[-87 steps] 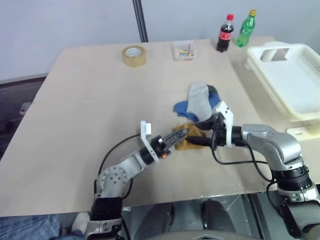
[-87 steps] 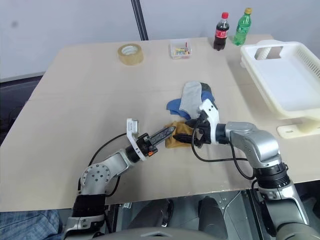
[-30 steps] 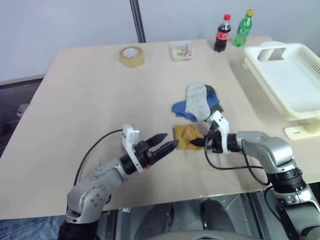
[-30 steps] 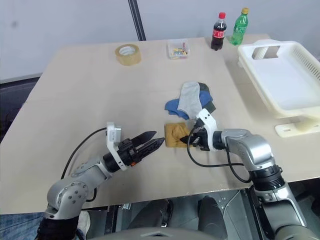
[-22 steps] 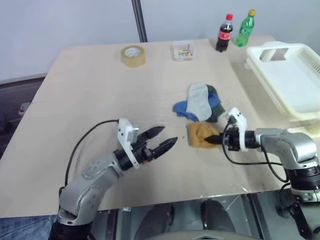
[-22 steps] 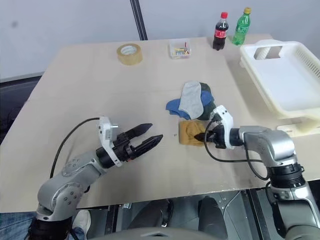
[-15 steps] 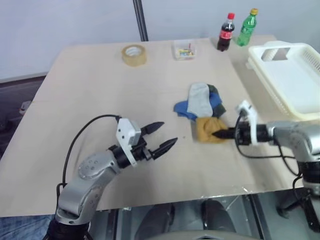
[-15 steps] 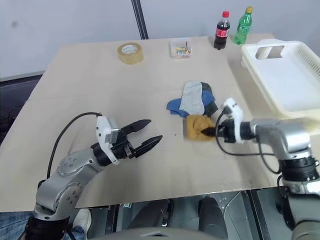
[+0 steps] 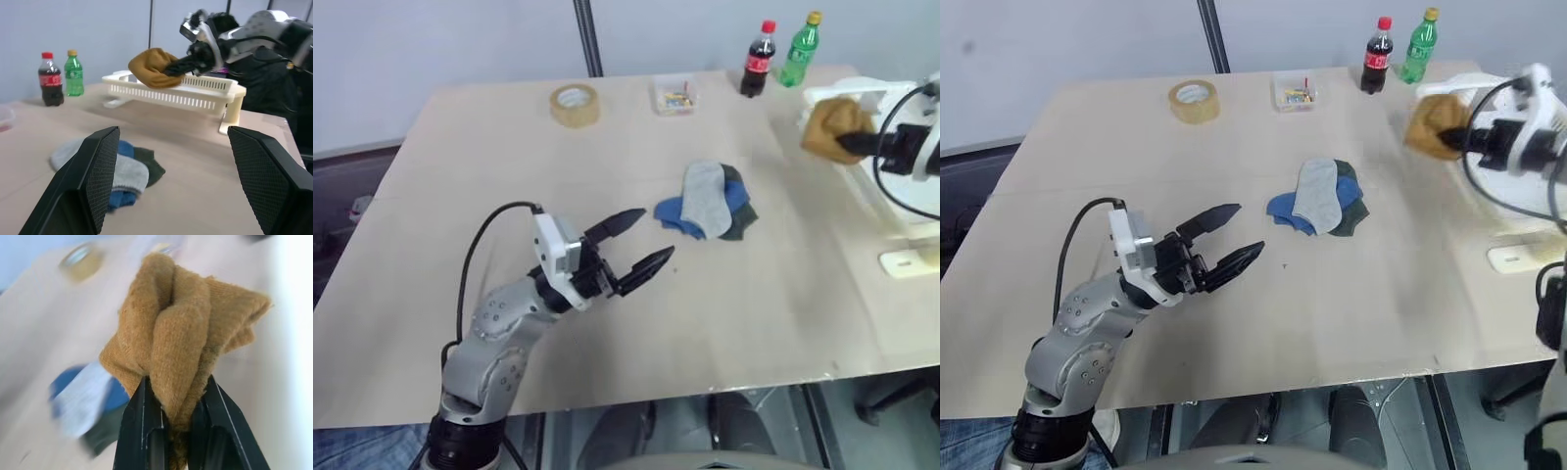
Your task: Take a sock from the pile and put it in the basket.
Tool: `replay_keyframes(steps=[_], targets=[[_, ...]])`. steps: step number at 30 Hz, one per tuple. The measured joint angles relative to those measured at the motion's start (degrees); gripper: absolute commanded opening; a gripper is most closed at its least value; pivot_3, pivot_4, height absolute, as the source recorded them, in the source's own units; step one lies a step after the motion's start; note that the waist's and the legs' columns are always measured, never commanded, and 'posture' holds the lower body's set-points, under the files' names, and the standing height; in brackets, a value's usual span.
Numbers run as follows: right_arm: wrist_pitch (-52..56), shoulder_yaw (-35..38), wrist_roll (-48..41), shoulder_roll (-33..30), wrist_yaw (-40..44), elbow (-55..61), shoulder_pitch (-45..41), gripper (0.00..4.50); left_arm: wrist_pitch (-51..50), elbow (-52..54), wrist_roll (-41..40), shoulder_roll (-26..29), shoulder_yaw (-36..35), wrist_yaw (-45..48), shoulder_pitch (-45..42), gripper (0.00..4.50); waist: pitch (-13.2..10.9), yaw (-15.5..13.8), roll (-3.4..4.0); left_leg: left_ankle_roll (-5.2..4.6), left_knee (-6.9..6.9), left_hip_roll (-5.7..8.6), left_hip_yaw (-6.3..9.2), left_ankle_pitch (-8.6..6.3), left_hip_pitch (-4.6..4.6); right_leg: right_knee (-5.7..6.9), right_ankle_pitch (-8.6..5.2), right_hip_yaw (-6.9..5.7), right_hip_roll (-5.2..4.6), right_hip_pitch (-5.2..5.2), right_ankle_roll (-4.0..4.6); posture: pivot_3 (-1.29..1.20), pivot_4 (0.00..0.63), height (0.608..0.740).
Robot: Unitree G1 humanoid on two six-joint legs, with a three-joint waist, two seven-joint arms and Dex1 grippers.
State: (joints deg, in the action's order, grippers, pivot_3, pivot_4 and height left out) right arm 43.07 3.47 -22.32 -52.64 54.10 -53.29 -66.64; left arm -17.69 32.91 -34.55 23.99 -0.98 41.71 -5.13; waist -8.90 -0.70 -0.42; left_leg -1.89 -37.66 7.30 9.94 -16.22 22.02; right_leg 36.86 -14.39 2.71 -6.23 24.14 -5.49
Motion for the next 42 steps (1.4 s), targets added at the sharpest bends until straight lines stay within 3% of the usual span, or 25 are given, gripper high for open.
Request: replay_keyframes(steps=[5,6,7,8,10,11,12,13,14,16,18,29,31,34,38,42], targets=[[-10.65,2.15,6.03,-0.28,-8.61,-17.38,-2.93,0.01,0.99,-0.06,0.01,-0.87,0.56,0.44,0.29,3.78,-0.01,-0.01,0.00,-0.01,0.11,0.01,-0.12,0.00,0.06,-0.06,0.00,0.13,-0.01,0.11,0.00,0.00,0.150,0.740],[-11.12,2.26,6.46,-0.27,-9.75,-18.31,-2.93,0.48,1.15,-0.08,0.02,-0.87,0.55,0.46,0.53,3.78,-0.01,-0.01,0.01,-0.01,0.12,0.01,-0.13,0.01,0.06,-0.05,0.00,0.13,-0.01,0.12,0.00,0.00,0.150,0.740],[-11.92,2.77,6.73,-0.24,-11.36,-19.50,-2.91,0.48,1.39,-0.26,0.07,-0.88,0.59,0.56,0.80,3.78,-0.01,0.05,0.02,0.00,0.14,0.00,-0.15,0.01,0.05,-0.04,0.00,0.17,0.00,0.14,0.00,0.00,0.150,0.740],[-12.57,3.69,7.00,-0.18,-13.26,-20.42,-2.88,1.04,1.76,-0.53,0.22,-0.85,0.65,0.74,1.02,3.78,-0.03,0.11,0.04,0.00,0.15,0.00,-0.18,0.01,0.05,-0.02,0.00,0.19,0.01,0.16,0.00,0.00,0.150,0.740],[-14.10,5.46,7.94,-0.09,-17.05,-22.14,-2.54,1.64,2.15,-0.99,0.64,-0.79,0.78,1.07,1.59,3.78,-0.03,0.14,0.05,0.00,0.15,-0.02,-0.21,0.01,0.03,0.03,0.00,0.23,0.06,0.17,0.00,0.00,0.150,0.740],[-14.64,6.17,8.33,0.09,-18.21,-22.52,-2.40,2.30,2.24,-1.01,0.66,-0.78,0.82,1.15,1.71,3.78,-0.03,0.18,0.05,0.01,0.15,-0.02,-0.26,0.02,0.01,0.09,0.00,0.28,0.06,0.19,-0.01,0.00,0.150,0.740],[-14.81,6.45,8.51,0.20,-18.57,-22.66,-2.40,2.47,2.34,-1.01,0.66,-0.77,0.81,1.20,1.70,3.78,-0.03,0.18,0.06,0.01,0.15,-0.02,-0.27,0.02,0.01,0.09,0.00,0.29,0.06,0.19,-0.01,0.00,0.150,0.740],[-15.43,6.61,8.97,0.30,-19.00,-22.74,-2.40,3.05,2.48,-1.01,0.66,-0.74,0.81,1.29,1.70,3.78,-0.03,0.22,0.06,0.00,0.14,-0.02,-0.29,0.02,-0.02,0.12,0.01,0.32,0.07,0.18,-0.01,0.00,0.150,0.740],[-15.75,6.66,9.14,0.32,-19.20,-22.77,-2.40,3.05,2.55,-1.00,0.66,-0.74,0.81,1.33,1.71,3.78,-0.03,0.23,0.06,0.00,0.14,-0.02,-0.29,0.02,-0.02,0.12,0.01,0.32,0.07,0.18,-0.01,0.00,0.150,0.740],[-17.28,6.70,10.54,0.34,-19.54,-22.78,-2.29,4.04,2.88,-1.01,0.65,-0.74,0.79,1.37,1.70,3.78,-0.03,0.21,0.06,0.00,0.13,-0.02,-0.30,0.02,-0.02,0.13,0.01,0.32,0.08,0.18,-0.01,0.00,0.150,0.740],[-18.30,6.69,11.31,0.34,-19.58,-22.78,-1.86,4.46,2.96,-1.02,0.61,-0.74,0.77,1.39,1.68,3.78,-0.03,0.18,0.06,0.00,0.12,-0.02,-0.29,0.02,-0.02,0.14,0.01,0.32,0.08,0.18,-0.01,0.00,0.150,0.740],[-24.58,4.72,17.88,-1.78,-13.93,-20.94,-1.00,4.46,3.23,-2.61,0.55,-0.09,0.43,2.45,1.56,3.78,-0.01,0.48,0.09,0.00,0.09,-0.02,-0.33,0.02,-0.01,0.20,0.01,0.35,0.08,0.23,-0.02,0.00,0.150,0.740],[-25.31,4.82,17.66,-1.88,-11.26,-19.38,-1.29,4.46,3.23,-2.70,0.54,0.64,-0.18,2.85,1.54,3.78,-0.01,0.70,0.09,0.00,0.08,-0.03,-0.33,0.02,-0.01,0.22,0.01,0.36,0.08,0.23,-0.02,0.00,0.150,0.740],[-25.45,6.08,14.13,-0.69,0.51,-13.94,-1.34,4.46,2.74,-2.74,0.02,1.78,-1.28,2.89,1.44,3.78,-0.01,1.80,0.13,0.00,0.05,-0.08,-0.49,0.02,-0.05,0.34,0.01,0.52,0.11,0.26,-0.03,0.00,0.150,0.740],[-24.38,8.25,5.38,3.65,14.91,7.27,11.27,4.46,1.46,-2.51,-0.44,2.39,-3.42,0.27,4.09,3.78,0.04,1.70,0.04,0.01,-0.11,-0.25,-0.35,0.01,-0.03,0.44,0.01,0.40,0.24,0.26,-0.02,0.00,0.150,0.740],[-18.12,7.73,-2.31,11.39,17.15,29.88,30.34,4.46,-2.11,-0.64,-0.32,3.75,-5.91,-4.35,9.57,3.78,0.04,1.15,0.07,0.02,-0.50,-0.21,-0.22,0.00,0.18,0.75,0.01,0.30,0.20,0.37,-0.02,0.00,0.150,0.740]])
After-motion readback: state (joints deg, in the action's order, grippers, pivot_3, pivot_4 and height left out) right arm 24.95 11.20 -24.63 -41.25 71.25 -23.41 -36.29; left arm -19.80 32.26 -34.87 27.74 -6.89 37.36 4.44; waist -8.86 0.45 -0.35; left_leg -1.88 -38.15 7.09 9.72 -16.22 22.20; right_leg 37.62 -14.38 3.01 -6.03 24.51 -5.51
